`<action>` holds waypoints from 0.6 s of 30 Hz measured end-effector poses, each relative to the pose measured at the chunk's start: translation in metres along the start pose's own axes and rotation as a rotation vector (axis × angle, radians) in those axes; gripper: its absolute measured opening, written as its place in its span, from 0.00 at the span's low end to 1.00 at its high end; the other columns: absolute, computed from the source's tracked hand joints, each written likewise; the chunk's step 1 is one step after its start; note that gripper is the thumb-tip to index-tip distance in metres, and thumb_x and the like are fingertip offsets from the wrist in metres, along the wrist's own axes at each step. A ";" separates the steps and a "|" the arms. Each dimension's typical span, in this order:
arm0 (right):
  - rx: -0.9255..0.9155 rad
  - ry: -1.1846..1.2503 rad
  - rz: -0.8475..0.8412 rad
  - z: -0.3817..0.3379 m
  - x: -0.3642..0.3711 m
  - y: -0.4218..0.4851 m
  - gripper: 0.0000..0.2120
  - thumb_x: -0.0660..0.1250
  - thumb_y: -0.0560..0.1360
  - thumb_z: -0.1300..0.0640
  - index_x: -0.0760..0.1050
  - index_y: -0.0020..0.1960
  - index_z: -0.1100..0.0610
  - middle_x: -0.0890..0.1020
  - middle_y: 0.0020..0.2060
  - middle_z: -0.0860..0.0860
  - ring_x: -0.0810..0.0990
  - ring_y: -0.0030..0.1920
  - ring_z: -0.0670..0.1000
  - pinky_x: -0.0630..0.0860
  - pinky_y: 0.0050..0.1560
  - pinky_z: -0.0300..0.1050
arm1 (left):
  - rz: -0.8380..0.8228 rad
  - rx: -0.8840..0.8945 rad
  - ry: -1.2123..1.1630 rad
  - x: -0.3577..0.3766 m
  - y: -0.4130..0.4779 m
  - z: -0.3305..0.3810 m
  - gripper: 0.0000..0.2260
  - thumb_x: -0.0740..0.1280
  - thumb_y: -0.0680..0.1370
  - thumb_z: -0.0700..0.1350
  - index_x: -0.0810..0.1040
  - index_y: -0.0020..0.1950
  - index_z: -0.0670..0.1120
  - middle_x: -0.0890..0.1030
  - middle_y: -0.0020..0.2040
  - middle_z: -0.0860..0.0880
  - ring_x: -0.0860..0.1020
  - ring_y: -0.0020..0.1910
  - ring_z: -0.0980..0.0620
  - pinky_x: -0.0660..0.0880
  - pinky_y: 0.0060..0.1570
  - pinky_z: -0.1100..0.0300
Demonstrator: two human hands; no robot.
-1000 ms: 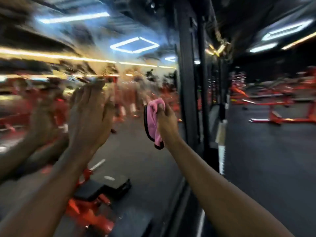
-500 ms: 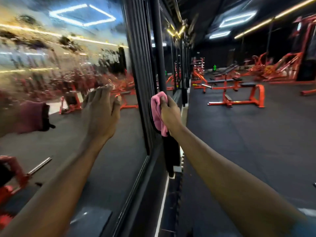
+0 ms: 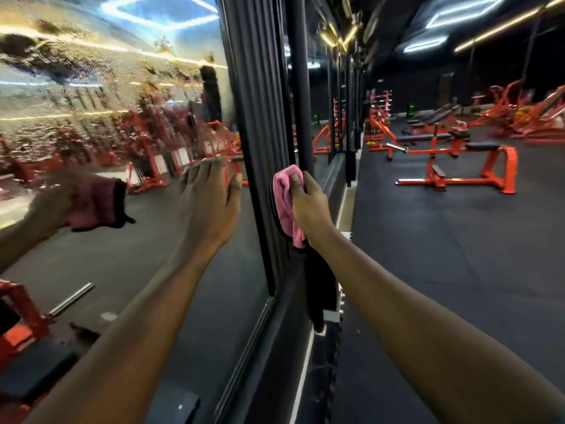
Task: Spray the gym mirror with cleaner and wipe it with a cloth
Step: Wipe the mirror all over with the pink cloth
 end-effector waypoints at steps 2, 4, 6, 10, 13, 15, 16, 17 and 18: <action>-0.016 -0.011 0.017 -0.002 0.015 0.023 0.14 0.58 0.86 0.49 0.79 0.56 0.55 0.85 0.47 0.49 0.83 0.47 0.43 0.78 0.47 0.35 | 0.029 0.015 -0.004 0.006 0.024 -0.011 0.17 0.62 0.84 0.48 0.76 0.67 0.39 0.80 0.63 0.38 0.74 0.64 0.38 0.72 0.63 0.42; -0.039 -0.012 0.042 -0.009 0.028 0.045 0.14 0.59 0.86 0.48 0.79 0.55 0.54 0.85 0.48 0.50 0.84 0.50 0.48 0.79 0.53 0.45 | 0.046 0.041 0.002 0.010 0.048 -0.021 0.19 0.59 0.83 0.50 0.77 0.68 0.40 0.80 0.64 0.40 0.75 0.65 0.38 0.70 0.65 0.43; -0.066 0.021 0.048 -0.022 0.039 0.068 0.14 0.58 0.86 0.48 0.80 0.57 0.53 0.85 0.48 0.49 0.83 0.50 0.48 0.78 0.50 0.42 | 0.063 0.047 0.024 0.011 0.076 -0.027 0.21 0.58 0.83 0.51 0.77 0.69 0.41 0.80 0.65 0.41 0.75 0.67 0.39 0.68 0.67 0.45; -0.153 0.089 0.073 -0.044 0.055 0.112 0.15 0.59 0.86 0.50 0.79 0.64 0.56 0.81 0.48 0.47 0.79 0.49 0.46 0.73 0.53 0.40 | 0.154 0.106 0.109 0.006 0.130 -0.029 0.23 0.54 0.82 0.53 0.76 0.69 0.41 0.79 0.64 0.41 0.75 0.65 0.39 0.70 0.66 0.45; -0.211 0.131 0.072 -0.045 0.072 0.160 0.14 0.58 0.86 0.50 0.79 0.57 0.57 0.83 0.45 0.51 0.81 0.44 0.48 0.75 0.44 0.38 | 0.201 0.125 0.191 0.009 0.173 -0.031 0.24 0.53 0.81 0.53 0.76 0.69 0.41 0.79 0.66 0.40 0.75 0.66 0.40 0.70 0.69 0.44; -0.237 0.176 0.061 -0.047 0.083 0.193 0.13 0.58 0.87 0.50 0.78 0.56 0.57 0.82 0.44 0.50 0.79 0.41 0.44 0.70 0.35 0.29 | 0.235 0.131 0.268 0.013 0.200 -0.033 0.24 0.54 0.82 0.53 0.76 0.70 0.41 0.79 0.67 0.40 0.74 0.67 0.39 0.69 0.71 0.43; -0.247 0.199 0.048 -0.049 0.089 0.211 0.13 0.58 0.87 0.50 0.78 0.56 0.57 0.82 0.43 0.49 0.79 0.41 0.44 0.70 0.34 0.29 | 0.261 0.137 0.311 0.016 0.214 -0.033 0.24 0.54 0.82 0.53 0.76 0.70 0.41 0.79 0.67 0.40 0.75 0.67 0.39 0.69 0.71 0.43; -0.260 0.215 0.035 -0.052 0.094 0.229 0.13 0.58 0.86 0.49 0.77 0.56 0.56 0.81 0.43 0.48 0.79 0.42 0.44 0.70 0.35 0.31 | 0.282 0.140 0.352 0.018 0.228 -0.033 0.24 0.55 0.82 0.53 0.76 0.70 0.41 0.79 0.66 0.40 0.75 0.67 0.38 0.68 0.72 0.42; -0.277 0.226 0.025 -0.055 0.099 0.245 0.12 0.58 0.86 0.49 0.77 0.56 0.55 0.81 0.42 0.47 0.79 0.41 0.43 0.71 0.37 0.35 | 0.298 0.136 0.387 0.019 0.239 -0.033 0.23 0.56 0.82 0.53 0.77 0.69 0.40 0.80 0.66 0.39 0.75 0.67 0.38 0.68 0.71 0.41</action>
Point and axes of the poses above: each hand's wrist, its own y-axis towards the middle knuckle, its own x-axis out of the palm, z = x × y, the point moved 1 cm from there along y, towards the middle knuckle
